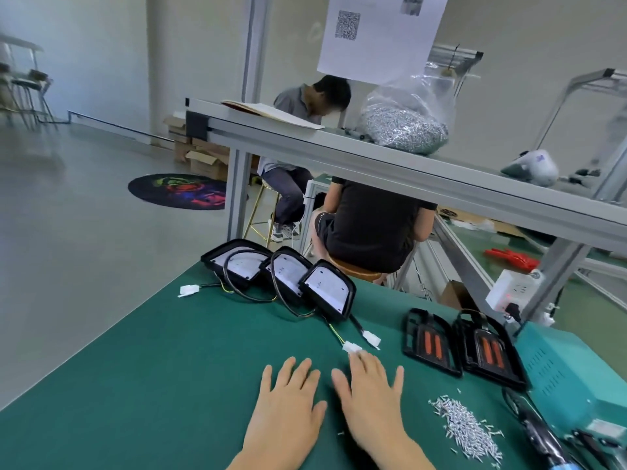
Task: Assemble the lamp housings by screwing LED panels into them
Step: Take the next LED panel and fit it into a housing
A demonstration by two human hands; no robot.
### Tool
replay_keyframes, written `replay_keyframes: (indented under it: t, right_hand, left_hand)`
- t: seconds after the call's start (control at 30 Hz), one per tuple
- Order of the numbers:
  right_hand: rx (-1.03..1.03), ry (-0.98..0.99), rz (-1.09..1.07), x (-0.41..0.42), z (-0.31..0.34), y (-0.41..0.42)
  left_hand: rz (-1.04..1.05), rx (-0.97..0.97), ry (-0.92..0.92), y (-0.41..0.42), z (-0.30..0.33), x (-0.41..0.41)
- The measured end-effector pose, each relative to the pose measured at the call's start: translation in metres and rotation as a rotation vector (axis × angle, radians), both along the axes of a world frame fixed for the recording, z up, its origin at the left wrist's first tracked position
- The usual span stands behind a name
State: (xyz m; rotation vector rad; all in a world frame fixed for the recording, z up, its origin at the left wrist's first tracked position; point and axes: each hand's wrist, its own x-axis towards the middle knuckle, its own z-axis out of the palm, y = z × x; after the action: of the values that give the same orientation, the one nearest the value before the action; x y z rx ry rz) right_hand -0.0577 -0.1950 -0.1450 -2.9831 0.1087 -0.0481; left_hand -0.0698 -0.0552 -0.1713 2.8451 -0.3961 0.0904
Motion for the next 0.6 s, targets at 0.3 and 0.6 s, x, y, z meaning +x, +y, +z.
replay_keyframes:
  t: [0.3,0.6]
  right_hand:
    - [0.061,-0.206,0.091,0.088,0.038,0.035]
    - [0.026,-0.179,-0.009,0.122,0.025,0.04]
  left_hand:
    - [-0.003,-0.075,-0.009,0.002,-0.001,0.004]
    - [0.017,-0.143,-0.007,0.003,0.002,0.005]
